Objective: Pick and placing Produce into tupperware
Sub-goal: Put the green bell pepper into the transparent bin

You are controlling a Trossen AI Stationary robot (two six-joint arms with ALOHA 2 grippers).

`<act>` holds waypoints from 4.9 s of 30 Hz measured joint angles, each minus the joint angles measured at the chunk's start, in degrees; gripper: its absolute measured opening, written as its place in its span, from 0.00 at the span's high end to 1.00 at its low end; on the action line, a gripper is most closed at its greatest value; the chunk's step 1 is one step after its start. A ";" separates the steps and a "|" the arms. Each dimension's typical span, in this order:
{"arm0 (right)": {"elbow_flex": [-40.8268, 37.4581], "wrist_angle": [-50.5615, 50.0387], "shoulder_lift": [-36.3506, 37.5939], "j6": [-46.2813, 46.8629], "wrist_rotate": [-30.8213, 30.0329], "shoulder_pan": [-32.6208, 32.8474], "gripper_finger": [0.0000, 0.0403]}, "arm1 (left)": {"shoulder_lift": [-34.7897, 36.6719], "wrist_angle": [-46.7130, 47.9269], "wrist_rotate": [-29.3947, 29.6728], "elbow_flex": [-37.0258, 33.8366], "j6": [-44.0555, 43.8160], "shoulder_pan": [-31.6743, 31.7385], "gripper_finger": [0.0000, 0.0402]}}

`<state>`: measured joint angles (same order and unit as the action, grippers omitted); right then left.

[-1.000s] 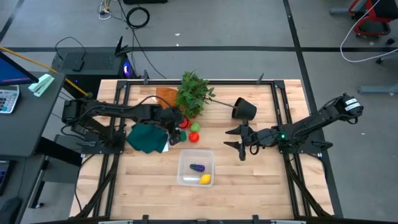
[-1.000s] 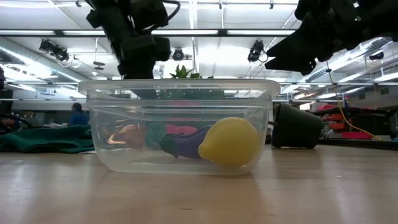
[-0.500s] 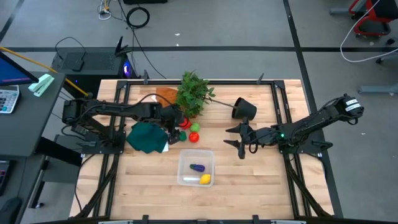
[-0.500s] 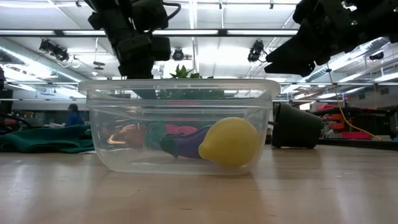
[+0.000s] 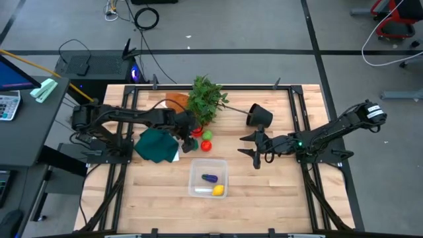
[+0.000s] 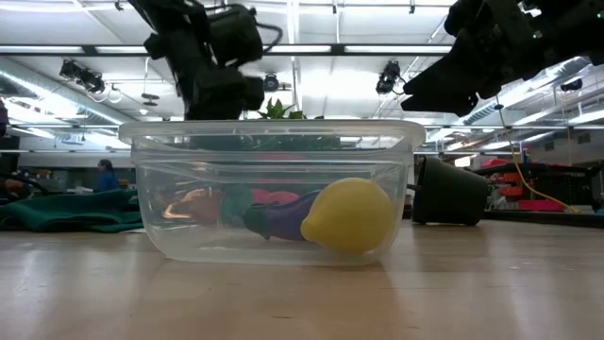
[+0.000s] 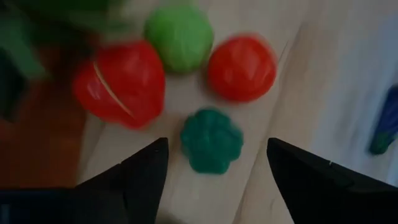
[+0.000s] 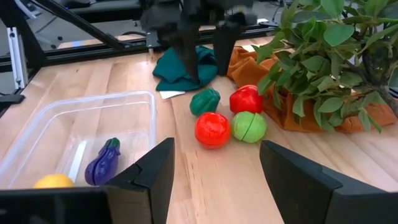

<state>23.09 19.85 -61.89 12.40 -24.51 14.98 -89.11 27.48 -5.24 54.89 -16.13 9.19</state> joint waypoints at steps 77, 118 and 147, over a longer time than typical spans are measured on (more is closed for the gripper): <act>0.00 -0.14 -0.02 0.85 -0.40 0.01 0.52 | -9.22 -7.06 -3.95 0.04 0.07 -0.42 0.51; 0.00 -0.58 -0.02 1.15 -0.38 0.02 0.52 | -8.61 6.41 -6.06 15.43 6.33 -1.81 0.57; 0.00 -0.32 0.00 3.43 9.11 4.61 0.52 | -11.83 1.11 -7.21 20.11 -3.22 -19.91 0.60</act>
<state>23.09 19.53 -61.89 15.83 -15.40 19.59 -100.93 28.59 -12.45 75.00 -19.36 -10.72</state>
